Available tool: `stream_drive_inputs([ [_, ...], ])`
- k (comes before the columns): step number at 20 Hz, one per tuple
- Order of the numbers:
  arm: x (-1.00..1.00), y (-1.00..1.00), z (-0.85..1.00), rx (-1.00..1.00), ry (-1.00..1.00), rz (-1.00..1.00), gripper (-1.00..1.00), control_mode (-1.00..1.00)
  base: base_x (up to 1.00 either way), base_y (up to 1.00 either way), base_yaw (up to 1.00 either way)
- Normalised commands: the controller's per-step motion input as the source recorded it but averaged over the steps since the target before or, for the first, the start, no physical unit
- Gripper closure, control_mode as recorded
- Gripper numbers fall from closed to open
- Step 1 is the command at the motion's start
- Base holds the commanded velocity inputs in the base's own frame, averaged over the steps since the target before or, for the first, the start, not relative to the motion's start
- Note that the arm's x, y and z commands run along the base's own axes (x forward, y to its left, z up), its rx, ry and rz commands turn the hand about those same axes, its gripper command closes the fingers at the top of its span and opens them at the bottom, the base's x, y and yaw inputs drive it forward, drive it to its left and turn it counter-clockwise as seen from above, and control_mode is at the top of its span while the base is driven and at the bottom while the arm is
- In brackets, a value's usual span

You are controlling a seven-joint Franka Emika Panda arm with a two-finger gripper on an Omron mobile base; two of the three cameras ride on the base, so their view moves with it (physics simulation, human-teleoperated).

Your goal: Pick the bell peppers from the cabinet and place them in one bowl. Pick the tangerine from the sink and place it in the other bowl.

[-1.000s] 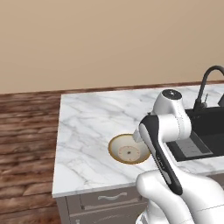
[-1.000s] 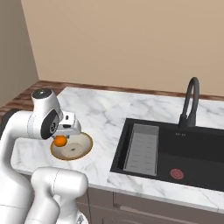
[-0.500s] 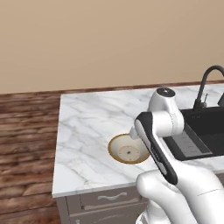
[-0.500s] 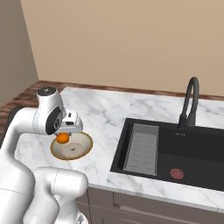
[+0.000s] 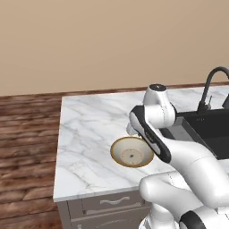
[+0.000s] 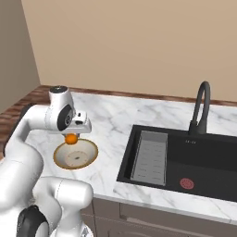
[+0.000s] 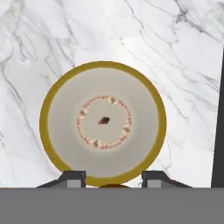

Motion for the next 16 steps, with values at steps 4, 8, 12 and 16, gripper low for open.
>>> stream_drive_inputs([
  [4, 0.34, 0.39, -0.41, 0.00, 0.00, -0.05, 1.00, -1.00, 0.00, 0.00, 0.00],
  [8, 0.38, 0.31, -0.45, 0.00, 0.00, -0.07, 1.00, -1.00, 0.00, 0.00, 0.00],
  [12, 0.06, 0.03, -0.38, 0.00, 0.00, -0.05, 1.00, -1.00, 0.00, 0.00, 0.00],
  [16, 0.00, -0.04, -0.28, 0.00, 0.04, -0.01, 1.00, -1.00, 0.00, 0.00, 0.00],
])
